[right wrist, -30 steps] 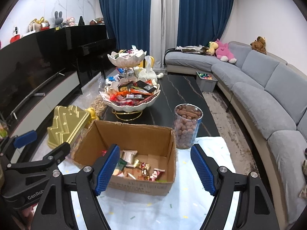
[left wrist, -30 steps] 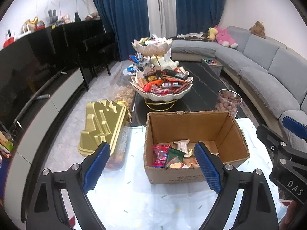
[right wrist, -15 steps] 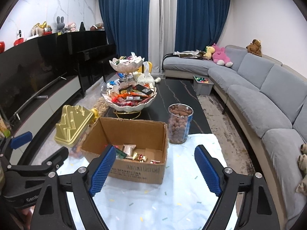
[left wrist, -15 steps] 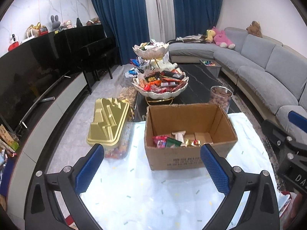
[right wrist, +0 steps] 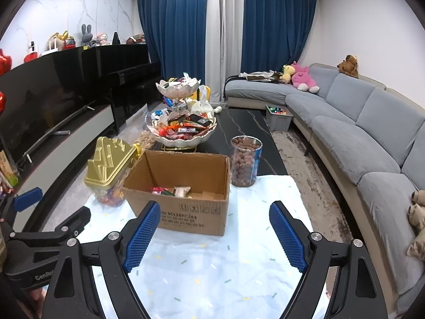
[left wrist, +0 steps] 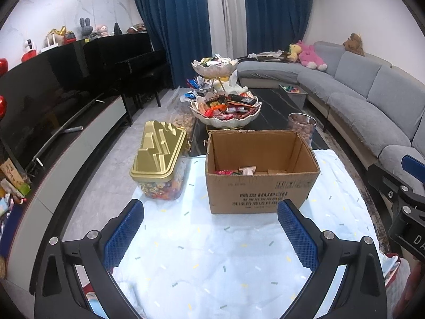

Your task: Organize snacks

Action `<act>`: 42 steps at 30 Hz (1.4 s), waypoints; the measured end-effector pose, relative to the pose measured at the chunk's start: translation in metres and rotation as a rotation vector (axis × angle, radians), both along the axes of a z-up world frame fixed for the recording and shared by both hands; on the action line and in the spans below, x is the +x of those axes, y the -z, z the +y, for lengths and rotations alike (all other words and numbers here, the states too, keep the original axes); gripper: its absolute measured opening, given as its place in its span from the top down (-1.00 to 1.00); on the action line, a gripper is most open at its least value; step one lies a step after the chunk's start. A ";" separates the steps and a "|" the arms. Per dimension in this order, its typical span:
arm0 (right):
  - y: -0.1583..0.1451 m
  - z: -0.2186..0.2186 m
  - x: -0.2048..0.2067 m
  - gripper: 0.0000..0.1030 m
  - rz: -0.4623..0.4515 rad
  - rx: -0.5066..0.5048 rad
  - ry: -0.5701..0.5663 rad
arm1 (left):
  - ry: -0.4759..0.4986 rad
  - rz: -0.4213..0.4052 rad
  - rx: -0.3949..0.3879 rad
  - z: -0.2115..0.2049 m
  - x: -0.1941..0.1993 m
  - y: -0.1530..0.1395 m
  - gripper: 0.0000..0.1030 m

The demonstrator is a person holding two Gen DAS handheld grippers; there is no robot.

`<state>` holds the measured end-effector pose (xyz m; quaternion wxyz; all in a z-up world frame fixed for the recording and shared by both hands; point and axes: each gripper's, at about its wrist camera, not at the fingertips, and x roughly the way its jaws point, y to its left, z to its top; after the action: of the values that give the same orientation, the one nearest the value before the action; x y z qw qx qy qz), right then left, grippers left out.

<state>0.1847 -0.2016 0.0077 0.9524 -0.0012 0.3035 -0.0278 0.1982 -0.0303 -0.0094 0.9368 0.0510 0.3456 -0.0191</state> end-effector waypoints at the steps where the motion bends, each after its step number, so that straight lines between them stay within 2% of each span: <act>1: 0.000 0.000 -0.005 -0.64 -0.001 0.001 0.001 | -0.001 -0.001 -0.002 0.000 -0.004 0.000 -0.99; 18: -0.002 -0.005 -0.089 -0.65 -0.019 -0.001 0.017 | 0.005 -0.023 -0.026 -0.002 -0.084 -0.005 -0.99; 25: 0.001 -0.010 -0.120 -0.65 0.008 0.006 0.027 | 0.009 -0.016 -0.035 -0.003 -0.119 -0.002 -0.99; 32: 0.001 -0.013 -0.149 -0.65 0.038 0.054 0.023 | 0.001 -0.030 -0.049 0.000 -0.150 -0.004 -0.99; 42: -0.003 -0.008 -0.175 -0.65 0.010 0.027 0.034 | -0.022 -0.038 -0.055 0.006 -0.172 -0.003 -0.99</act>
<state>0.0100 -0.2095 0.0103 0.9502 0.0166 0.3086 -0.0400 0.0258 -0.0241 -0.0066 0.9443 0.0219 0.3278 -0.0175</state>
